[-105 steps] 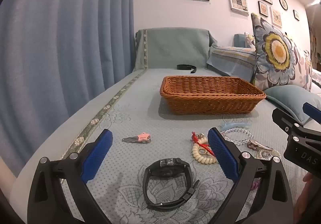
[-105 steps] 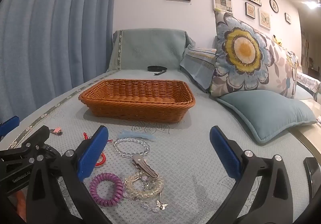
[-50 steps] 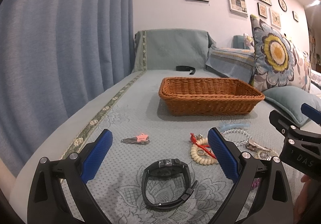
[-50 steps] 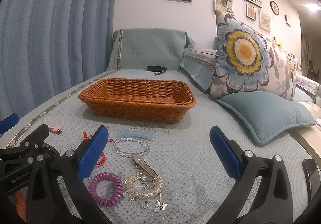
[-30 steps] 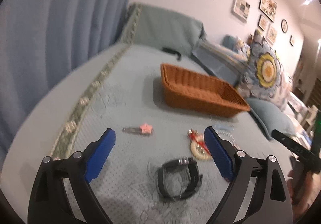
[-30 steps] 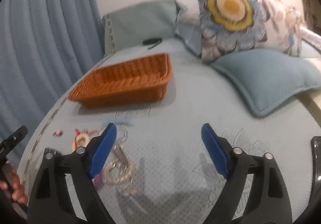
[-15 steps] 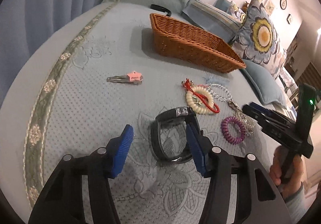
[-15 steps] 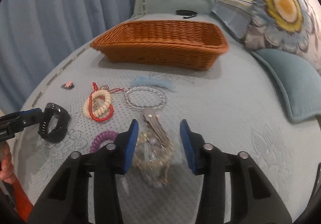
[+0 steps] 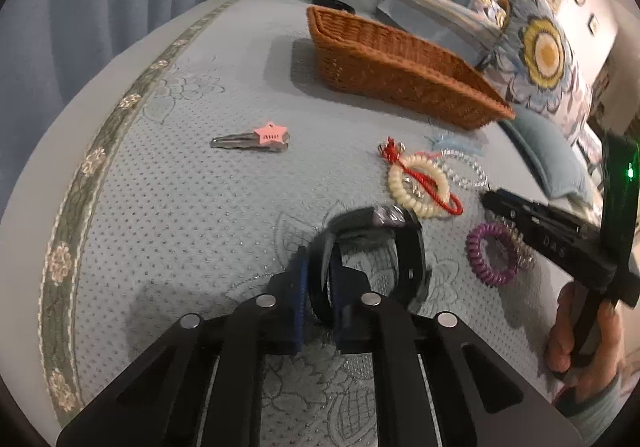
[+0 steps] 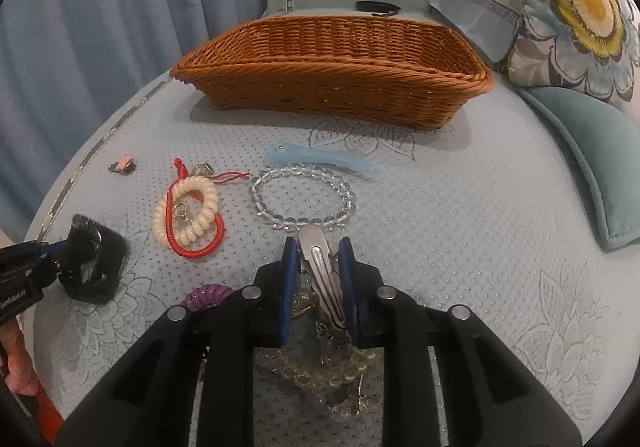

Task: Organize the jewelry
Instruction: 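Carry the watch and hair clip into the wicker basket and release both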

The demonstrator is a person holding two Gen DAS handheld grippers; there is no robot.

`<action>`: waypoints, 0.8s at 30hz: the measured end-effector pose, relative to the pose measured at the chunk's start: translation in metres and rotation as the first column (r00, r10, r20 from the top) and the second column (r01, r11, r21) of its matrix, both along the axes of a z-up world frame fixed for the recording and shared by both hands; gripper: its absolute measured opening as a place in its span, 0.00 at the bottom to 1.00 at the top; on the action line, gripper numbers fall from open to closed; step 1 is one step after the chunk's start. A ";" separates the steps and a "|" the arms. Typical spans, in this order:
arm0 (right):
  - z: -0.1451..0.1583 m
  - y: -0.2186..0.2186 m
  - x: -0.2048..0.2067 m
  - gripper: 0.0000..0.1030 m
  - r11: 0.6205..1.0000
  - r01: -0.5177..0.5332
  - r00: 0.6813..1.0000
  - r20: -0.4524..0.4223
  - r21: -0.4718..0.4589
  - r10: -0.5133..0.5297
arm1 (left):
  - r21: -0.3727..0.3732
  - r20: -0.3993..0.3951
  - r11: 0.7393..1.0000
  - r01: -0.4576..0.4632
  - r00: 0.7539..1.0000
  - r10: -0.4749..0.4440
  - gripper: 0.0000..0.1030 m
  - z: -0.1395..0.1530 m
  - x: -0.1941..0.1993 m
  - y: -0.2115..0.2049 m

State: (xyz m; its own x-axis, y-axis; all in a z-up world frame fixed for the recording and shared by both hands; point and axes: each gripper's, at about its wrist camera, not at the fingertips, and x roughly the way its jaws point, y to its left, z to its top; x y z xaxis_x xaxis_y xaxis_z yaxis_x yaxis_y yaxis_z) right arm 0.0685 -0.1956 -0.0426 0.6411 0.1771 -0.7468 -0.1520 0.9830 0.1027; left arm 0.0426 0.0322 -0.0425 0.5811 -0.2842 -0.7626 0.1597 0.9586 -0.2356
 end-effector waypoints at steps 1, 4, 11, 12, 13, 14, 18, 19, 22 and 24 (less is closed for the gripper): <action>0.002 0.000 -0.002 0.18 1.000 0.005 1.000 0.010 0.003 -0.005 | 0.000 0.011 1.000 0.004 1.000 -0.004 0.07 0.001 -0.001 0.000; 0.012 -0.006 -0.009 0.18 0.999 0.016 0.999 0.050 0.034 -0.018 | 0.002 0.071 1.000 0.016 0.997 -0.016 0.07 0.011 -0.007 -0.005; 0.062 -0.018 -0.013 0.18 0.996 0.022 0.988 0.152 0.081 -0.034 | -0.042 0.195 0.999 0.029 0.981 -0.021 0.07 0.049 -0.008 -0.014; 0.069 -0.018 -0.010 0.18 0.996 0.019 0.987 0.160 0.081 -0.032 | -0.043 0.213 0.999 0.026 0.977 -0.017 0.07 0.061 -0.001 -0.017; 0.081 -0.019 -0.001 0.18 0.997 0.018 0.984 0.176 0.079 -0.032 | -0.046 0.225 0.999 0.023 0.974 -0.013 0.07 0.069 0.004 -0.019; 0.089 -0.020 0.007 0.18 0.997 0.016 0.982 0.187 0.076 -0.030 | -0.045 0.243 0.999 0.022 0.970 -0.011 0.07 0.080 0.011 -0.023; 0.110 -0.017 0.050 0.18 0.998 0.011 0.978 0.209 0.061 -0.024 | -0.039 0.323 0.999 0.024 0.946 -0.010 0.07 0.115 0.051 -0.043; 0.112 -0.018 0.068 0.18 0.997 0.009 0.980 0.196 0.070 -0.023 | -0.039 0.328 0.999 0.025 0.945 -0.011 0.06 0.121 0.068 -0.050; 0.104 -0.018 0.106 0.18 0.997 0.019 0.988 0.153 0.080 -0.031 | -0.022 0.330 1.000 0.022 0.944 -0.013 0.06 0.123 0.106 -0.068; 0.094 -0.021 0.131 0.18 0.995 0.025 0.994 0.106 0.095 -0.035 | -0.002 0.314 1.000 0.018 0.949 -0.017 0.06 0.118 0.131 -0.078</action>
State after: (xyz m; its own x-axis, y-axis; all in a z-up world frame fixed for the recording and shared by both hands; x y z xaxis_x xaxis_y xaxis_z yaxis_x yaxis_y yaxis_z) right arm 0.1998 -0.2165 0.0514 0.7225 0.2222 -0.6547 -0.1375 0.9742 0.1789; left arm 0.1740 -0.0460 0.0759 0.7856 -0.2995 -0.5415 0.2428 0.9541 -0.1753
